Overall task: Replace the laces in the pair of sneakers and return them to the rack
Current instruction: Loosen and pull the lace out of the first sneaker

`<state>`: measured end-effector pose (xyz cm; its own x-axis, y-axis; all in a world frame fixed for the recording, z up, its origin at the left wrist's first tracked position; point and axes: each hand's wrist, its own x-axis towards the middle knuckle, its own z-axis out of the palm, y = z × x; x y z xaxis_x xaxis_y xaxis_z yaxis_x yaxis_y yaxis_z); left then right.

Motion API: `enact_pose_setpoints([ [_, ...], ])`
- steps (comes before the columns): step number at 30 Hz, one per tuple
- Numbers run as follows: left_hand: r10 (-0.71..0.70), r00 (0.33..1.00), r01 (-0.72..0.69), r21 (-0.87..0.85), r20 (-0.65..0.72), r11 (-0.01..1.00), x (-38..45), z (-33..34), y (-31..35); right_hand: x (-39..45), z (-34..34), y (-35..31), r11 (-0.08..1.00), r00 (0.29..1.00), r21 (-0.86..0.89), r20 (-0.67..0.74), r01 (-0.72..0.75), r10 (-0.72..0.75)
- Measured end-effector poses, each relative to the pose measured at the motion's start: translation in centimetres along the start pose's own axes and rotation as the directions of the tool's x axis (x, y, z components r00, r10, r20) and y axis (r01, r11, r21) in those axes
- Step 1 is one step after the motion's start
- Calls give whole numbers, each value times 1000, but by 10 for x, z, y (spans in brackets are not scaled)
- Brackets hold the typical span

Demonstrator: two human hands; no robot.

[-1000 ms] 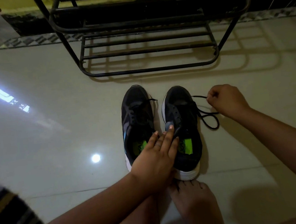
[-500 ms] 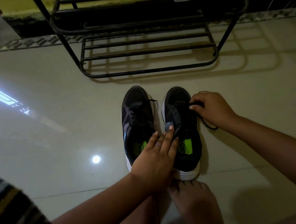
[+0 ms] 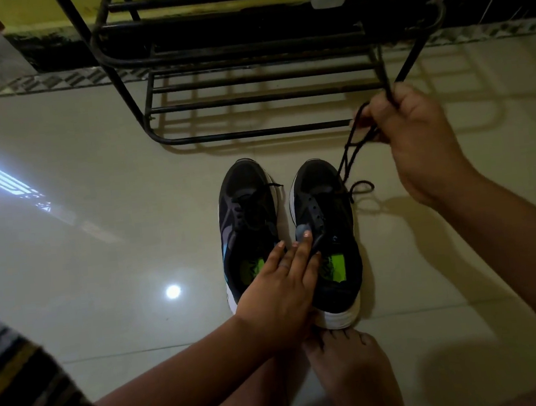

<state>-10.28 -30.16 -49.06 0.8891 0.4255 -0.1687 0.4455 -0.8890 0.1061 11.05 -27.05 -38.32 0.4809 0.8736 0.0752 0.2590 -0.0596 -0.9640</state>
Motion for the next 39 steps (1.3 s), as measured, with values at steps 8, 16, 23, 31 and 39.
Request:
enact_pose_setpoints([
  [8, 15, 999, -15, 14, -30, 1000, 1, 0, -1, -3, 0, 16, 979, 975, 0, 90, -204, 203],
  [16, 21, 999, -20, 53, -24, 998, 2, 0, -1, -21, 6, 51, 491, 869, -871, 268, 34, 416],
  [23, 12, 1000, -11, 57, -7, 998, 2, 4, 0, -28, 9, 50, 784, 930, -596, 361, 171, 71],
  [31, 11, 1000, -10, 78, -17, 997, 1, 1, -1, -27, 4, 16, 880, 915, -284, -22, 381, -403],
  [39, 7, 1000, -6, 35, -31, 999, 2, 5, -2, -29, 11, -6, 838, 997, 540, 50, -80, 63],
])
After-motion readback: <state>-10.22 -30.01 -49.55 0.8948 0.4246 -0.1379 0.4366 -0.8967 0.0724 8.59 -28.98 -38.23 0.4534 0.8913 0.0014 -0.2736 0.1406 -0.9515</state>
